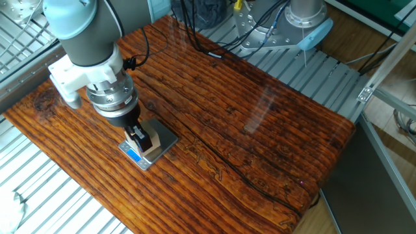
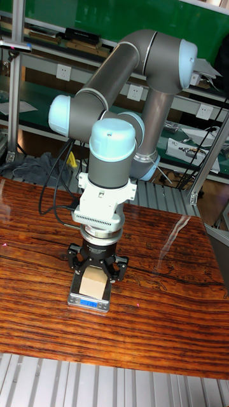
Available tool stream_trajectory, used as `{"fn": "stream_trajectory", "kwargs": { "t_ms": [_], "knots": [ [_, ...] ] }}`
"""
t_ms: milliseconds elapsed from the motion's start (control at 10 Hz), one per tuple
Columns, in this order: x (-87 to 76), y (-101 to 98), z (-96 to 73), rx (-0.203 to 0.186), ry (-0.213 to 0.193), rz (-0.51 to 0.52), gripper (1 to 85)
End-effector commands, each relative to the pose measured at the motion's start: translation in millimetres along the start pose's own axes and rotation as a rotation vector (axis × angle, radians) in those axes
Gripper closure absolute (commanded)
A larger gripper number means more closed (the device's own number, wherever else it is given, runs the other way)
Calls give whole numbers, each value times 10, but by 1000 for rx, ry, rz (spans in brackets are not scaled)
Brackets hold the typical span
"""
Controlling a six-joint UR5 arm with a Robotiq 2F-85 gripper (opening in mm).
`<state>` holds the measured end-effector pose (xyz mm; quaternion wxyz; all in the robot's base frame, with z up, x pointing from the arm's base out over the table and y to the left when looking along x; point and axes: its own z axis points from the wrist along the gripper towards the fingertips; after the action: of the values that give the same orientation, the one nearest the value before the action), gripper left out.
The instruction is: Place the block on the scale
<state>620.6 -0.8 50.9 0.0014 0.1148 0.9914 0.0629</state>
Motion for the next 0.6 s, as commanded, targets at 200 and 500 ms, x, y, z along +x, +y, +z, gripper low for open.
{"fn": "stream_trajectory", "kwargs": {
  "t_ms": [200, 500],
  "knots": [
    [86, 48, -1, -17, 30, 1, 400],
    [84, 8, 8, -2, 28, -15, 297]
  ]
}}
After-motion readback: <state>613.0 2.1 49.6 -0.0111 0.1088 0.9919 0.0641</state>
